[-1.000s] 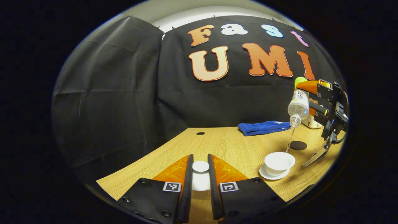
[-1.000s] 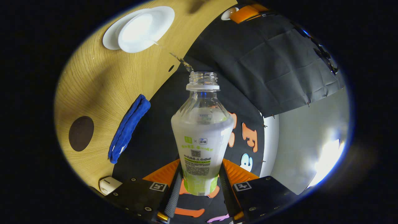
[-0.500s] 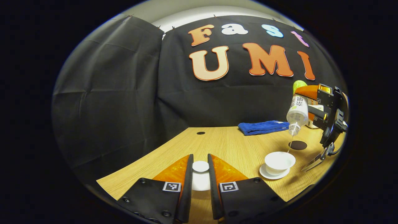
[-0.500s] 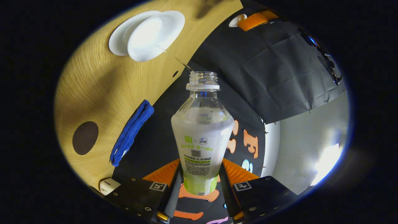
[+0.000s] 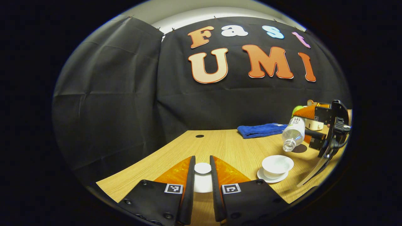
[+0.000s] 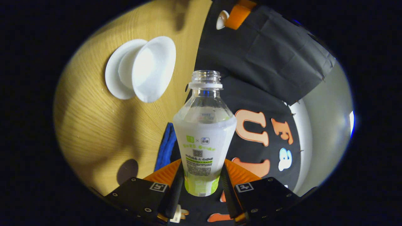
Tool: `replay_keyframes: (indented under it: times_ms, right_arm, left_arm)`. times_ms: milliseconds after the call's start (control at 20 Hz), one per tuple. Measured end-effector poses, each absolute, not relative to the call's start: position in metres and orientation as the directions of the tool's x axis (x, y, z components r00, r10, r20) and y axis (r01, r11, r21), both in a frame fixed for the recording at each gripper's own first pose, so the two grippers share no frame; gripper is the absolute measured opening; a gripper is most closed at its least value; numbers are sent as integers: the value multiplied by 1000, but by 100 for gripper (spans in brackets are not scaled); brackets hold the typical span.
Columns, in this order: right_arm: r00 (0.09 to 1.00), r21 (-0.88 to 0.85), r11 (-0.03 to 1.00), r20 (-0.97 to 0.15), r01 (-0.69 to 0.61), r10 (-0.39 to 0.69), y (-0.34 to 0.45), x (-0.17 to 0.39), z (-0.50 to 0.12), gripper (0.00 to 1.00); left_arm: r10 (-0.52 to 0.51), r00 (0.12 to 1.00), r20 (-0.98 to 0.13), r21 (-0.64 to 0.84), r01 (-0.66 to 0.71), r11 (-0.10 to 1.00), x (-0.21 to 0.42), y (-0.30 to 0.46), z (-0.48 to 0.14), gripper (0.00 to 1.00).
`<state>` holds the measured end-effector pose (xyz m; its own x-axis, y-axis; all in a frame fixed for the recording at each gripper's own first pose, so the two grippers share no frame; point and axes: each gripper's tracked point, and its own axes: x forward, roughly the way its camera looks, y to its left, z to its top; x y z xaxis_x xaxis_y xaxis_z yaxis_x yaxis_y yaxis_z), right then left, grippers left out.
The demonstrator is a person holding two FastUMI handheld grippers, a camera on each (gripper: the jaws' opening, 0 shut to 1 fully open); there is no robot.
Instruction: Open the teacup lid with one hand, grasp the water bottle and pour water into the teacup with the other hand; after pouring, place the water bottle on the coaster and then close the teacup lid.
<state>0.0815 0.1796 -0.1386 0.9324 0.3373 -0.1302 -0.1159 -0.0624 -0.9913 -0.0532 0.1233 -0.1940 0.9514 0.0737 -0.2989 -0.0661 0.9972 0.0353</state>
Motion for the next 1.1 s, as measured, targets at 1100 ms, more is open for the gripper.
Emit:
replay_keyframes:
  times_ms: [1100]
  right_arm:
    - [855, -58, 945, -447, -322, 264, 96, 155, -176, 64]
  left_arm:
    - [1, 969, -247, -32, -9, 999, -31, 74, -166, 31]
